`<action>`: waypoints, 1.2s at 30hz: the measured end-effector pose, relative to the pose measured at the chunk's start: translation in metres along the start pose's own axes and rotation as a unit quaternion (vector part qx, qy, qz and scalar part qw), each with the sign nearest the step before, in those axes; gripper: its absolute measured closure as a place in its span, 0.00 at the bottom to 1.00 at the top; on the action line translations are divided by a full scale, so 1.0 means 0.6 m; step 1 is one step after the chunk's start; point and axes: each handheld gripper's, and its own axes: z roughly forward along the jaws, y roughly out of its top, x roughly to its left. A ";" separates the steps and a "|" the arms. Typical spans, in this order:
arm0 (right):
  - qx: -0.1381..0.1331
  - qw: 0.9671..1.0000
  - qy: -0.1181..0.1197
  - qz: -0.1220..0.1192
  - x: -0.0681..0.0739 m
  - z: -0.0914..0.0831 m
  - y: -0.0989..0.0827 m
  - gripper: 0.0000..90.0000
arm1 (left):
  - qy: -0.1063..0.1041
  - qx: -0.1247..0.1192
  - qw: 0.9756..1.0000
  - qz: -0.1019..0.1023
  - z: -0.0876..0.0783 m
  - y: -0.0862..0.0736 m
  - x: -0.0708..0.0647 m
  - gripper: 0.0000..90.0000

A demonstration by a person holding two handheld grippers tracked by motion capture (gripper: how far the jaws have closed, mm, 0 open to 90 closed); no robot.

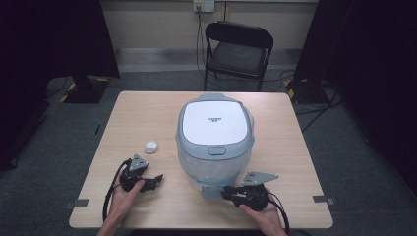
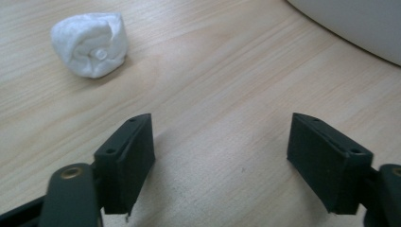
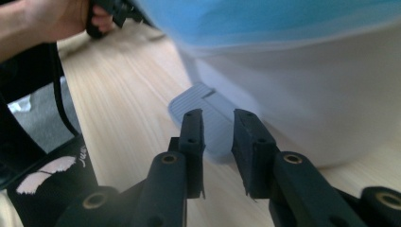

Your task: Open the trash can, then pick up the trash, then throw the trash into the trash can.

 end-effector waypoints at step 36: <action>0.010 0.998 -0.028 -0.059 0.006 0.049 0.002 0.99 | -0.006 -0.011 1.000 -0.021 -0.015 0.000 0.008 0.25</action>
